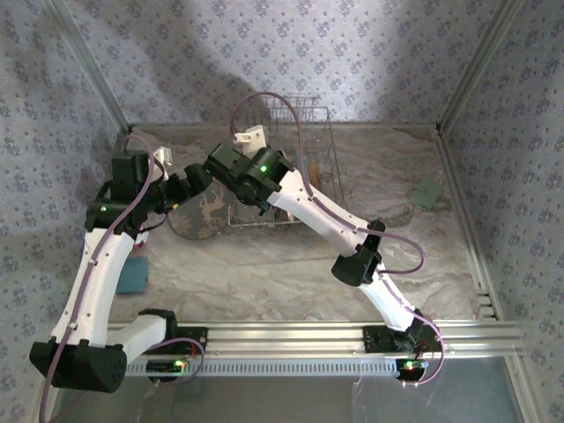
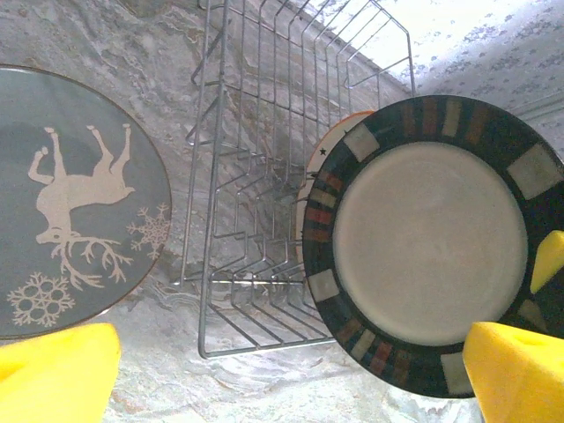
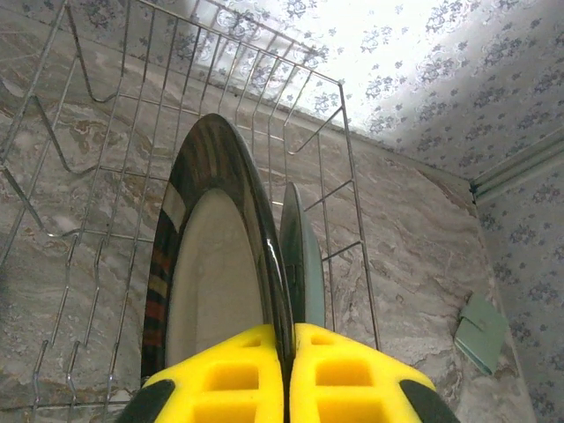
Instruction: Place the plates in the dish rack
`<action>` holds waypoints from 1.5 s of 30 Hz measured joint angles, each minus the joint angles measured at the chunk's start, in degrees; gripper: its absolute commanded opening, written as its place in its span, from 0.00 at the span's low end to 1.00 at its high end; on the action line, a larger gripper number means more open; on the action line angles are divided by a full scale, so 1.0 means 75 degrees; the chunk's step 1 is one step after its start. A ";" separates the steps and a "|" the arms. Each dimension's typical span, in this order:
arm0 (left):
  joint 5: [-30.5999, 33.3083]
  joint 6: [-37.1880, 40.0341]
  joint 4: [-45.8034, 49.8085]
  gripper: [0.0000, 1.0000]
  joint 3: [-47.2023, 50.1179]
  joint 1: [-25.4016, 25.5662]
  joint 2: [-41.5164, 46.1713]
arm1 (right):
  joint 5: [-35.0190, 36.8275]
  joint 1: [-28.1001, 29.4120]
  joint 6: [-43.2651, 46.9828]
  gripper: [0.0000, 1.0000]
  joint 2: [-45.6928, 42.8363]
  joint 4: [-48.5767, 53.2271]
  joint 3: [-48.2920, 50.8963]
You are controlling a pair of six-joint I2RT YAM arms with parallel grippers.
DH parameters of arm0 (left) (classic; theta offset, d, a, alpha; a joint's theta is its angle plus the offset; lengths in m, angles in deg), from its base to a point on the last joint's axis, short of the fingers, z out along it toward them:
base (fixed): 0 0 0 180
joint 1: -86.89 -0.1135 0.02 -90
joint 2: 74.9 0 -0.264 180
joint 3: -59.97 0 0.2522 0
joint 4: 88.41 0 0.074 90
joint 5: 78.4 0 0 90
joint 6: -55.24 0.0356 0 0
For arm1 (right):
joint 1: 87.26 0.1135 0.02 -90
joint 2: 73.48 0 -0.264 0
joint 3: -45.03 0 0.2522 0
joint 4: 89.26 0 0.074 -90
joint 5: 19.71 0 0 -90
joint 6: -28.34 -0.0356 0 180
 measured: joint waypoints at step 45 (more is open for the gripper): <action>-0.0501 0.0405 0.0239 0.99 0.0137 0.0000 0.0000 | -0.0309 -0.0274 -0.0784 0.00 0.0766 -0.0356 -0.0280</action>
